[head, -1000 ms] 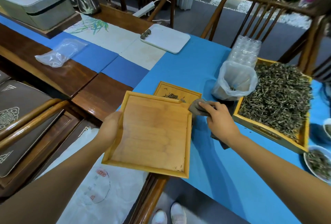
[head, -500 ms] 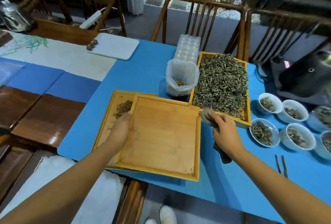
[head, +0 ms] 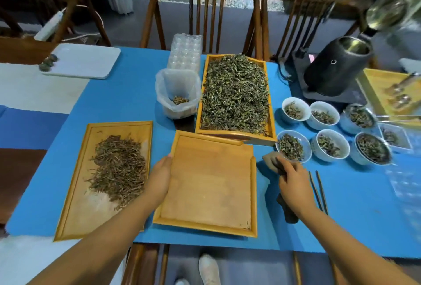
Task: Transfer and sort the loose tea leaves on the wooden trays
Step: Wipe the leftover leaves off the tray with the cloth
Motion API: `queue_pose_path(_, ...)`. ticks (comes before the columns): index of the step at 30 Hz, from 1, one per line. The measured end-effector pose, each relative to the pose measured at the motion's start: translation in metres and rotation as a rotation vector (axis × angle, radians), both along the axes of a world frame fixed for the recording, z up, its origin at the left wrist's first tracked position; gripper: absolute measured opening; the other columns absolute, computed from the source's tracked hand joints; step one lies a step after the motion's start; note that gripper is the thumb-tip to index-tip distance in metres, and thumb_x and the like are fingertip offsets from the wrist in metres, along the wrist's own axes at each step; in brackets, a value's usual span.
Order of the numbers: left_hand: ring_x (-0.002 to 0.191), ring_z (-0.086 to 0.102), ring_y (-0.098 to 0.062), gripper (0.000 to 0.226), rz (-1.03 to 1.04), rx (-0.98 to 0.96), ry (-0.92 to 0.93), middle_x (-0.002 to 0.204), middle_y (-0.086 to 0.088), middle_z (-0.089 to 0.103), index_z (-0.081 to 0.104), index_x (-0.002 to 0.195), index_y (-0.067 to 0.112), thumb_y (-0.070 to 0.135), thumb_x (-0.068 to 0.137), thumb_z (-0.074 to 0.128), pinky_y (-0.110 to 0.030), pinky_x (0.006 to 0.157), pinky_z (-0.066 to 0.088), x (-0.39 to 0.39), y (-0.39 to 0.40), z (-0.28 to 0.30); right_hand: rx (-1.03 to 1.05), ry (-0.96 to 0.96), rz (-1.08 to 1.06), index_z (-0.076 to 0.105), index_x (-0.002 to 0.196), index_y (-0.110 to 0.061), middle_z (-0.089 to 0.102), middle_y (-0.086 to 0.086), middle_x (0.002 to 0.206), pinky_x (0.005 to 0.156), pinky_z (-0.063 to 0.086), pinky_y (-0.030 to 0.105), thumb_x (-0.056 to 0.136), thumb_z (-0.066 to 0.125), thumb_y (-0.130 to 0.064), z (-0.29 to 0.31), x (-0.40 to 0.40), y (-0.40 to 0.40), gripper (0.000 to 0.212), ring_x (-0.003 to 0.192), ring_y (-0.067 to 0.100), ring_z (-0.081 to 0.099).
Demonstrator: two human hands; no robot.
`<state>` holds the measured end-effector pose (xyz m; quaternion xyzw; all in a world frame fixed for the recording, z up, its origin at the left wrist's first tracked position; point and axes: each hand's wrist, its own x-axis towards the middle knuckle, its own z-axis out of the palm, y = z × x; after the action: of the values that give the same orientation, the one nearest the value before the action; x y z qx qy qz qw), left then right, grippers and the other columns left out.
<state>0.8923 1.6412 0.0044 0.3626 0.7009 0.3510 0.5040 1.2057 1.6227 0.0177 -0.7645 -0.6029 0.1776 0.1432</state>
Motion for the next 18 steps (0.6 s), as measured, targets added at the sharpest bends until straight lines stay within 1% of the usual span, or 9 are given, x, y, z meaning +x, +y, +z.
queue_pose_path(2,0.091,0.059,-0.016,0.040,-0.008,0.011,0.050,0.094,0.003,0.064,0.066,0.100,0.019,0.034,0.100,0.028,-0.030,0.072,0.041,0.012,0.000,-0.008,-0.016,-0.004,-0.030,0.047,0.133,-0.015,0.050,0.021,0.121,0.092,0.038,0.041,0.084,0.051,0.002,-0.007,0.008,-0.006,0.052,0.108,0.035,0.043)
queue_pose_path(4,0.082,0.056,-0.006,0.037,0.004,0.007,0.070,0.085,0.011,0.060,0.062,0.086,0.028,0.032,0.100,0.028,-0.023,0.065,0.039,0.020,-0.001,-0.013,-0.029,0.012,-0.046,0.046,0.134,-0.016,0.049,0.020,0.125,0.096,0.037,0.039,0.085,0.051,0.001,-0.013,0.012,-0.011,0.053,0.113,0.033,0.041)
queue_pose_path(5,0.079,0.055,-0.005,0.036,0.007,0.006,0.077,0.084,0.011,0.060,0.061,0.085,0.027,0.032,0.100,0.029,-0.021,0.064,0.038,0.023,-0.001,-0.015,-0.037,0.020,-0.053,0.046,0.135,-0.016,0.048,0.019,0.126,0.097,0.036,0.039,0.085,0.051,0.001,-0.015,0.013,-0.013,0.053,0.115,0.033,0.040)
queue_pose_path(7,0.079,0.055,-0.009,0.038,0.011,0.006,0.090,0.086,0.004,0.061,0.063,0.092,0.016,0.032,0.100,0.029,-0.022,0.065,0.040,0.027,0.000,-0.021,-0.046,0.027,-0.063,0.046,0.134,-0.015,0.048,0.019,0.127,0.099,0.037,0.039,0.085,0.051,0.001,-0.019,0.015,-0.015,0.052,0.117,0.033,0.041)
queue_pose_path(9,0.078,0.055,-0.012,0.039,0.025,0.000,0.099,0.087,0.000,0.061,0.062,0.096,0.010,0.031,0.099,0.030,-0.024,0.064,0.041,0.029,0.000,-0.023,-0.056,0.035,-0.066,0.047,0.134,-0.015,0.047,0.019,0.128,0.100,0.037,0.040,0.085,0.051,0.002,-0.022,0.014,-0.016,0.052,0.117,0.034,0.042)
queue_pose_path(11,0.079,0.055,-0.014,0.039,0.015,0.004,0.104,0.088,-0.003,0.061,0.062,0.095,0.008,0.030,0.099,0.030,-0.025,0.064,0.041,0.030,0.000,-0.026,-0.053,0.036,-0.060,0.048,0.132,-0.015,0.047,0.019,0.129,0.099,0.038,0.040,0.085,0.051,0.002,-0.024,0.013,-0.017,0.051,0.117,0.034,0.042)
queue_pose_path(14,0.078,0.055,-0.009,0.039,0.005,0.013,0.124,0.087,-0.001,0.061,0.062,0.095,0.010,0.031,0.099,0.029,-0.024,0.064,0.040,0.030,-0.001,-0.028,-0.042,0.030,-0.055,0.047,0.132,-0.016,0.046,0.018,0.129,0.097,0.038,0.039,0.085,0.051,0.001,-0.026,0.009,-0.019,0.051,0.116,0.033,0.040)
queue_pose_path(18,0.078,0.054,-0.014,0.041,0.013,0.006,0.140,0.086,-0.002,0.060,0.061,0.094,0.008,0.032,0.099,0.028,-0.025,0.066,0.039,0.030,-0.002,-0.030,-0.036,0.009,-0.054,0.046,0.133,-0.015,0.045,0.017,0.127,0.094,0.040,0.039,0.085,0.052,0.000,-0.027,0.005,-0.019,0.050,0.113,0.032,0.040)
